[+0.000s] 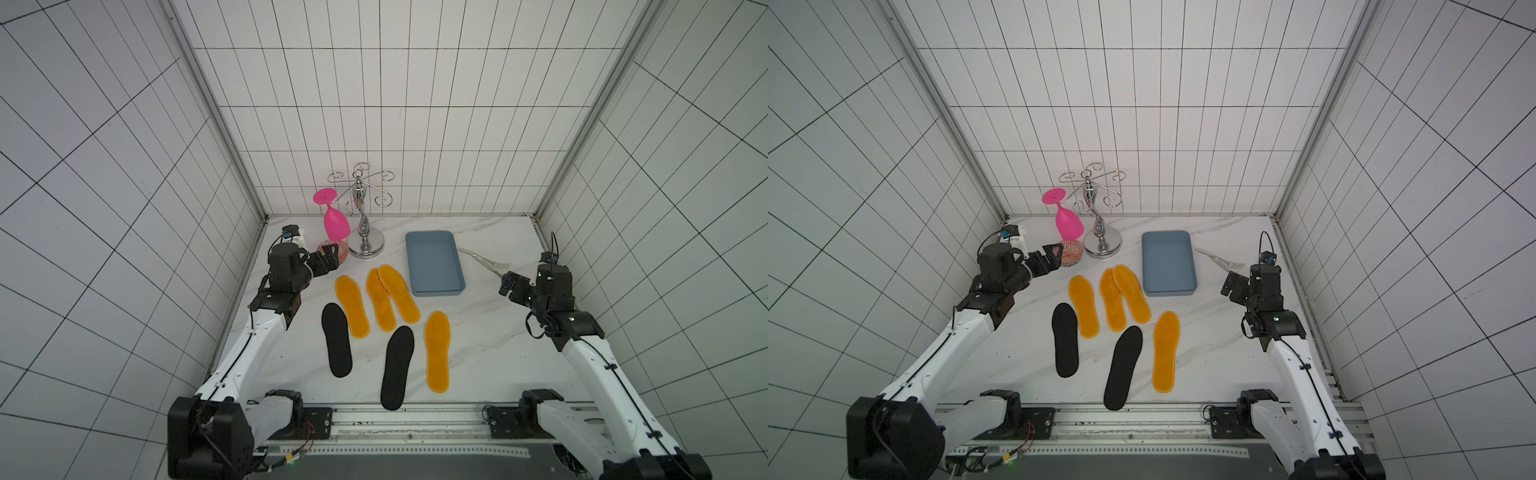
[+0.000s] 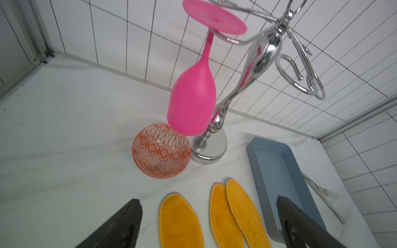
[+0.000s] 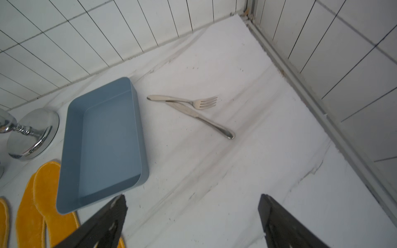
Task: Put the insoles into the storage box
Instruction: Pick up the insole from the center of the board.
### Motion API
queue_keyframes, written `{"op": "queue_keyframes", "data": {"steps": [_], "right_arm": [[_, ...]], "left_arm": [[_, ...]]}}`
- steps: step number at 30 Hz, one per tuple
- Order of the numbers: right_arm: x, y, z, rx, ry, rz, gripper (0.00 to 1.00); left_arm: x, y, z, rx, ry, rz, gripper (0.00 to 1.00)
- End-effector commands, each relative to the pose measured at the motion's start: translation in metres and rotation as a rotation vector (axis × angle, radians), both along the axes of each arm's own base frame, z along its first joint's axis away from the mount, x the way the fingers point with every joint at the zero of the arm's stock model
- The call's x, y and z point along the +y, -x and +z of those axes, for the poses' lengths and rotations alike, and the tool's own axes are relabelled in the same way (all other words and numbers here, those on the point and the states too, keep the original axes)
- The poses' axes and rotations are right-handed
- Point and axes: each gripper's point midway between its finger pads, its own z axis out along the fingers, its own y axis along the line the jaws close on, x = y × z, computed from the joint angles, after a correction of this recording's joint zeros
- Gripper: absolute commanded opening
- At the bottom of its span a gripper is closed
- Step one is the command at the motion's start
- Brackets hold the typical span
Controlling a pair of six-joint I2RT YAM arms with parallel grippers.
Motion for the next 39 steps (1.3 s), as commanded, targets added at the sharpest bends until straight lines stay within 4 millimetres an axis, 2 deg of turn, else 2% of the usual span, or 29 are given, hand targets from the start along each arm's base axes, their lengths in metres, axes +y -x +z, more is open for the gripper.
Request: {"op": "queue_keyframes", "data": {"steps": [1, 6, 10, 13, 19, 23, 26, 28, 31, 33, 39], "right_arm": [[0.014, 0.046, -0.027, 0.246, -0.062, 0.007, 0.99], [0.031, 0.078, -0.044, 0.403, -0.083, 0.022, 1.0], [0.036, 0.098, -0.055, 0.492, -0.074, -0.013, 0.96], [0.039, 0.105, -0.065, 0.534, -0.049, -0.045, 0.91], [0.051, 0.101, -0.09, 0.577, 0.007, -0.073, 0.82], [0.084, 0.088, -0.1, 0.565, -0.032, -0.022, 0.78], [0.117, 0.081, -0.106, 0.566, -0.083, 0.034, 0.74], [0.14, 0.082, -0.112, 0.588, -0.095, 0.09, 0.73], [0.16, 0.091, -0.126, 0.631, -0.06, 0.153, 0.68], [0.167, 0.095, -0.135, 0.65, -0.046, 0.173, 0.65], [0.172, 0.092, -0.15, 0.676, -0.009, 0.176, 0.57]], "left_arm": [[-0.03, 0.032, -0.02, 0.191, 0.135, -0.098, 0.99], [-0.061, 0.063, -0.04, 0.338, 0.204, -0.207, 0.99], [-0.073, 0.079, -0.053, 0.415, 0.281, -0.255, 0.97], [-0.079, 0.085, -0.057, 0.447, 0.304, -0.282, 0.96], [-0.088, 0.09, -0.065, 0.506, 0.316, -0.316, 0.95], [-0.094, 0.093, -0.068, 0.519, 0.311, -0.326, 0.95], [-0.096, 0.093, -0.068, 0.522, 0.308, -0.325, 0.95], [-0.096, 0.094, -0.07, 0.526, 0.307, -0.321, 0.95], [-0.098, 0.094, -0.07, 0.53, 0.305, -0.322, 0.95], [-0.099, 0.096, -0.07, 0.529, 0.305, -0.324, 0.95], [-0.099, 0.101, -0.073, 0.536, 0.302, -0.322, 0.95]]}}
